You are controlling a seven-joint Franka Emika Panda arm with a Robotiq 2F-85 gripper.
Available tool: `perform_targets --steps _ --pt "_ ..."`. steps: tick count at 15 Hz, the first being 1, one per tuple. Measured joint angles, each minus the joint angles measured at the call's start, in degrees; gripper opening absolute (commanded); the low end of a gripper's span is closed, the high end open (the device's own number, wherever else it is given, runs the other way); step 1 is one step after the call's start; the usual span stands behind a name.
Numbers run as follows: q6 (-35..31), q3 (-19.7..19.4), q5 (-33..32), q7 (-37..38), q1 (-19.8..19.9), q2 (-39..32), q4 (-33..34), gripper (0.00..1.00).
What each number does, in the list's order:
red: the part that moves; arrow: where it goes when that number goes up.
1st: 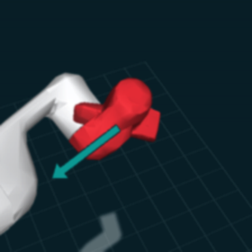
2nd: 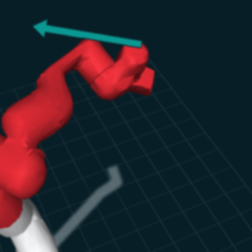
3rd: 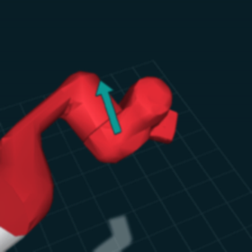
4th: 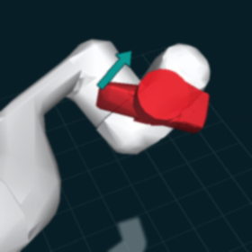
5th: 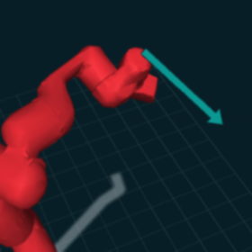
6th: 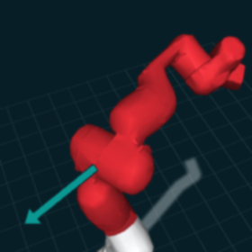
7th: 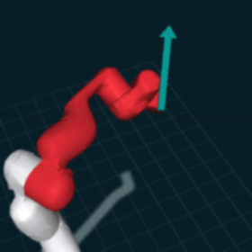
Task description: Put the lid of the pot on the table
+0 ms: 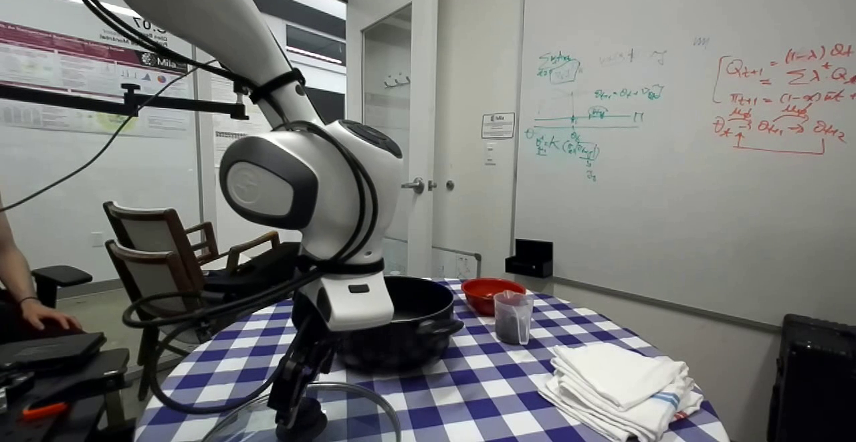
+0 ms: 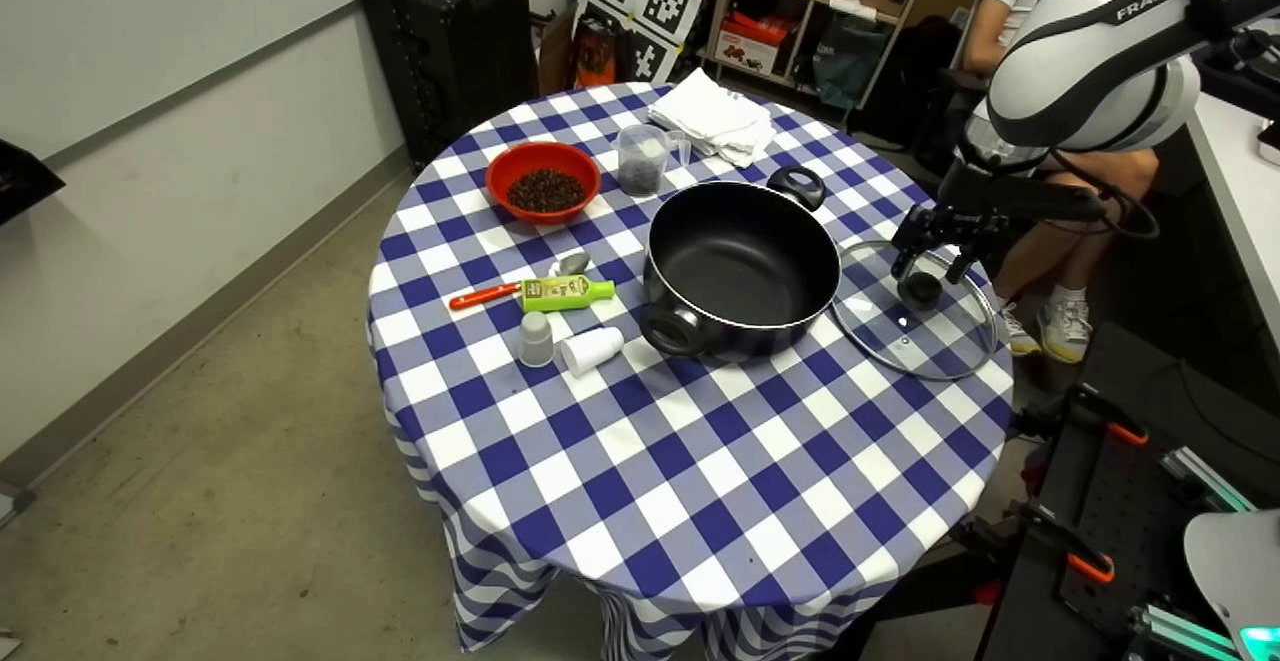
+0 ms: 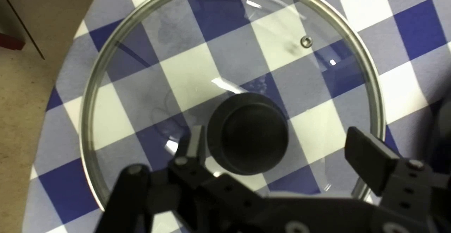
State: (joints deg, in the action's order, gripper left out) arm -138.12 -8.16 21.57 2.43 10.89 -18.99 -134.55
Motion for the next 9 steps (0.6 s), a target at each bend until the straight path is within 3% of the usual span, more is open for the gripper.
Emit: perform_targets --steps 9 --pt "1.01 1.11 0.78 -1.25 0.76 2.19 -0.82 1.00"
